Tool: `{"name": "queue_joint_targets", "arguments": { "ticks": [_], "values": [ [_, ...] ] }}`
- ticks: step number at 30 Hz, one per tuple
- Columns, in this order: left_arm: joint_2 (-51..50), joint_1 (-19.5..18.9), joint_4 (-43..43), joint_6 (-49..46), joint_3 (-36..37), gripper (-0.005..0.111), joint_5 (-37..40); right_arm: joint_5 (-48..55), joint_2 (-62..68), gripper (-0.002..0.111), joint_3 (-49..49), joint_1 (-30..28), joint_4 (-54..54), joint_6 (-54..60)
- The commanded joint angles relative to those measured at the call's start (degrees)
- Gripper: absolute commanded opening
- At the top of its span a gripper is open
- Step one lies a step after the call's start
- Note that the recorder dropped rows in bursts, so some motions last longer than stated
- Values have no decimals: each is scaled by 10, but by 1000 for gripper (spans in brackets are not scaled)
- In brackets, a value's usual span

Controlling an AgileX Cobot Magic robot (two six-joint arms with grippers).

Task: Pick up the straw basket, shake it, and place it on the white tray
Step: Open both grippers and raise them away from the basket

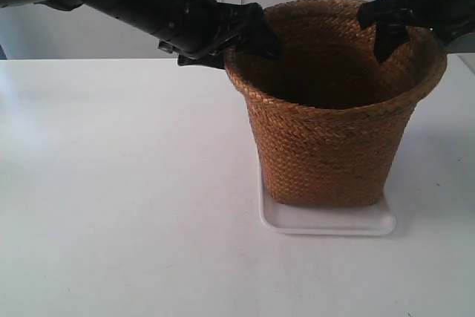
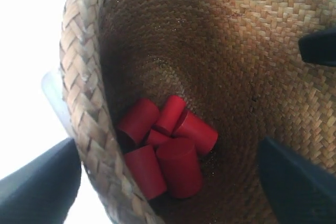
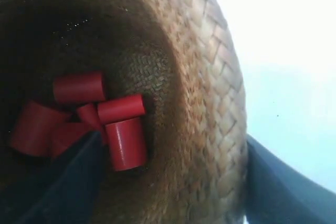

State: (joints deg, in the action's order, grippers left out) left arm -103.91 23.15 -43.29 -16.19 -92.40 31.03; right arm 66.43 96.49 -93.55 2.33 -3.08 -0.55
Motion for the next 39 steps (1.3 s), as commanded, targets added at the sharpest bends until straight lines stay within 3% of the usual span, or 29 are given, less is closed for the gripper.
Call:
{"name": "queue_joint_targets", "arguments": {
  "ticks": [1,10,22,35,39],
  "values": [
    [5,3,0,-6,-3,97,2,-8,-6,65,3,-5,-2,17],
    [6,3,0,-6,-14,99,6,-18,-17,65,3,-5,-5,19],
    [6,-4,10,-6,-101,99,64,-38,-57,65,-1,-5,-5,19],
    [57,-78,18,-6,-110,98,173,-38,-142,65,-6,-5,-5,19],
    [90,-81,18,-31,-110,98,209,-35,-188,64,-6,-5,-5,19]
  ]
}}
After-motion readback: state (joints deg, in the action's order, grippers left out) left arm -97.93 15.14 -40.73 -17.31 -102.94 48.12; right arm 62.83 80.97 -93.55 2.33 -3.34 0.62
